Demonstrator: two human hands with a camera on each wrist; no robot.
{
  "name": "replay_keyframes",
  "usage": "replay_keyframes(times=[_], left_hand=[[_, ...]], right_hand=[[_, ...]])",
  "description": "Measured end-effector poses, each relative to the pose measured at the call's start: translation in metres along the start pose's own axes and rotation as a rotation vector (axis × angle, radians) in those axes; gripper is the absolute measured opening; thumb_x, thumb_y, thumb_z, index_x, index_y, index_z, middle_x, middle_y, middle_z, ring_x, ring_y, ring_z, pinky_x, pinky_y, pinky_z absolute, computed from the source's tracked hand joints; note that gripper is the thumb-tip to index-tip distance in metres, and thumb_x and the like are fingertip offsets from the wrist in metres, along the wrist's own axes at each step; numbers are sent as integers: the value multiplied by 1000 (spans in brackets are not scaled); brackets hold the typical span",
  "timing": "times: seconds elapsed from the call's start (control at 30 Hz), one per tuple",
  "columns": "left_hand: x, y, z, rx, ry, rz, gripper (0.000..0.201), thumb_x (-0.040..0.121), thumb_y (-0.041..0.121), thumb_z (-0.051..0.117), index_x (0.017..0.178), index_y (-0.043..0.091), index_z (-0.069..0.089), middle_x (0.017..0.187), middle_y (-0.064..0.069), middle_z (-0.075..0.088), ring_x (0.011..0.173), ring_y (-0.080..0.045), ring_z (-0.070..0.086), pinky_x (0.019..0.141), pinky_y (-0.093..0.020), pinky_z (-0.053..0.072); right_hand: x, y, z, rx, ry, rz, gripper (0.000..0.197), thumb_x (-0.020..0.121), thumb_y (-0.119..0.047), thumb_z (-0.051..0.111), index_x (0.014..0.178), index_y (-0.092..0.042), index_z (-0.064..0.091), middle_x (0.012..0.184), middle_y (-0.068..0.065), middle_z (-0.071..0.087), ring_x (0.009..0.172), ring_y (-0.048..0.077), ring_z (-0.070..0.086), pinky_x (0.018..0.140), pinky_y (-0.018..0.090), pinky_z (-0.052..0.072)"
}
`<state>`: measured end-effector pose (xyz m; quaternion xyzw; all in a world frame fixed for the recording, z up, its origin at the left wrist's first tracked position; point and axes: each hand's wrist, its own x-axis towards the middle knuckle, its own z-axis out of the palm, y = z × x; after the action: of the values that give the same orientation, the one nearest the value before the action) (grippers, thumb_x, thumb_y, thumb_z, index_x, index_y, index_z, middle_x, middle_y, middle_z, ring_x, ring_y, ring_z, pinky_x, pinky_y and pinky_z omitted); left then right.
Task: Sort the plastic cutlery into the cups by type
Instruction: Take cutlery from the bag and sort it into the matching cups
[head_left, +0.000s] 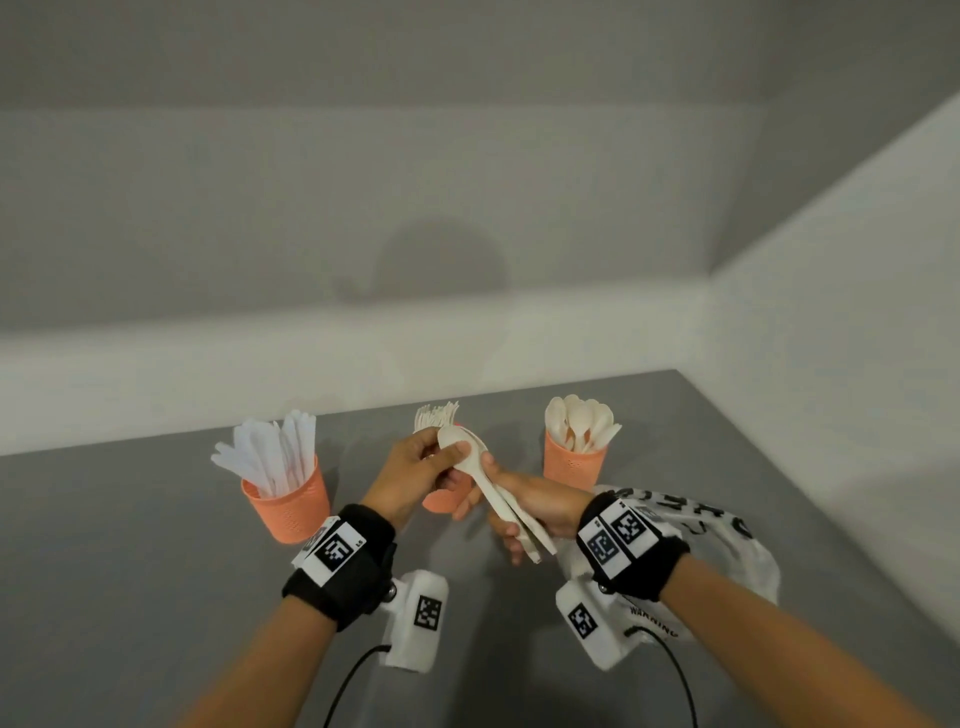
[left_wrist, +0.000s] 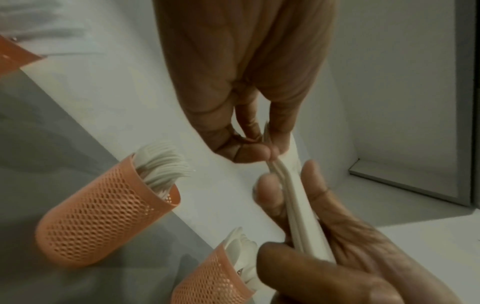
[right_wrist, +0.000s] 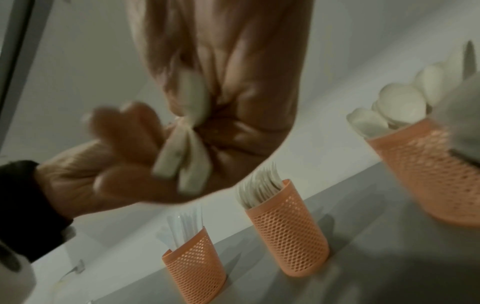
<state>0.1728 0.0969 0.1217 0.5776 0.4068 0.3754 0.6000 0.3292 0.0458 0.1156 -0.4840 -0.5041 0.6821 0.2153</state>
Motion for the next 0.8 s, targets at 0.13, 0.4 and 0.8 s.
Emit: replay_keyframes(times=[0.13, 0.4, 0.8], left_hand=[[1, 12, 24, 54, -1, 36, 5, 88, 5, 59, 84, 8, 58, 55, 0, 58, 39, -3, 52, 45, -14, 46], [7, 21, 69, 43, 131, 119, 11, 86, 2, 61, 83, 6, 51, 65, -8, 54, 34, 0, 51, 39, -13, 43], [-7, -35, 114, 224, 106, 133, 22, 86, 7, 59, 74, 26, 58, 81, 9, 57, 77, -6, 51, 73, -20, 42]], right_hand=[[-14, -4, -11, -88, 142, -60, 54, 94, -50, 36, 119, -5, 53, 56, 2, 61, 51, 11, 62, 58, 27, 54], [-24, -10, -23, -203, 468, -396, 28, 87, 9, 40, 107, -8, 51, 78, 1, 53, 61, 4, 49, 56, 16, 42], [-53, -24, -100, 445, 765, -512, 17, 78, -16, 35, 84, -13, 50, 55, 0, 36, 53, 14, 36, 56, 26, 34]])
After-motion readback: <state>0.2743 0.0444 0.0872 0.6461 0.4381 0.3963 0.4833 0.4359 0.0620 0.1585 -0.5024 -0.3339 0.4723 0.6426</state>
